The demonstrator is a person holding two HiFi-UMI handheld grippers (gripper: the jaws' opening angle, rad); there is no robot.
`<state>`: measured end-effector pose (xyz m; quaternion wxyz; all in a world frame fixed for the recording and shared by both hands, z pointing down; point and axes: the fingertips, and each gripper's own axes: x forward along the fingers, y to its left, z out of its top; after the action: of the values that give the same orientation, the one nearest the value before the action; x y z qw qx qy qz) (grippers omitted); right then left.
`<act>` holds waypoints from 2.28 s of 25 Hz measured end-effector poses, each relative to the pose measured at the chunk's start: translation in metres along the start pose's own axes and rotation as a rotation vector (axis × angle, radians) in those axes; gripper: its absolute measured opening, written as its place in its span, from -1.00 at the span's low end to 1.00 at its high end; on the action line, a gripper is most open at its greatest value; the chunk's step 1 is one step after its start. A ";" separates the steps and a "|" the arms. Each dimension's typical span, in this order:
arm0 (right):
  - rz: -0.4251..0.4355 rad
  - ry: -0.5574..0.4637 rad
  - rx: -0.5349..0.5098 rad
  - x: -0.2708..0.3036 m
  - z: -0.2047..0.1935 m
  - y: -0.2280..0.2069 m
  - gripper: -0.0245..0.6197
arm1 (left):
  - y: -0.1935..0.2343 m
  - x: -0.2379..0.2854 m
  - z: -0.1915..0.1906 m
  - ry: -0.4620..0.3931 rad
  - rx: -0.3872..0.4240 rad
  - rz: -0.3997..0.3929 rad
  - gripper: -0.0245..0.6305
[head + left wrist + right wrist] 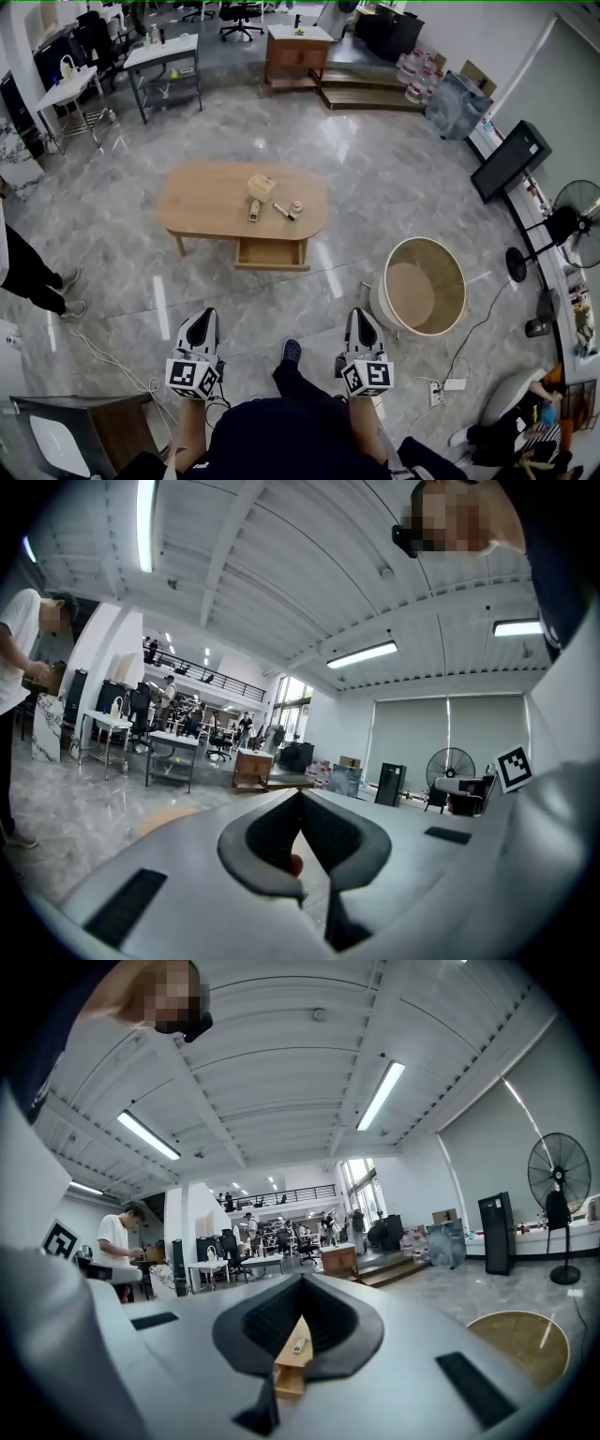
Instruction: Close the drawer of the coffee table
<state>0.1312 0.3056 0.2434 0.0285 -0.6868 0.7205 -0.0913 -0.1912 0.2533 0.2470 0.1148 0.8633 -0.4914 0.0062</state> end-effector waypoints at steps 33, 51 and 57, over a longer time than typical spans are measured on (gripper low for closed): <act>0.117 0.055 -0.031 0.172 0.026 -0.092 -0.84 | -0.023 0.177 0.045 -0.030 0.040 0.083 -0.85; 0.006 0.035 -0.047 0.257 0.033 -0.059 -0.84 | 0.066 0.248 0.065 -0.026 0.050 -0.025 -0.85; -0.033 0.035 -0.046 0.284 0.031 -0.044 -0.84 | 0.099 0.275 0.070 -0.010 0.055 -0.062 -0.85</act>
<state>0.1639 0.0187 0.2440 -0.0013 -0.6972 0.7115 -0.0873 -0.1406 -0.0425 0.2315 0.0887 0.8810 -0.4645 0.0117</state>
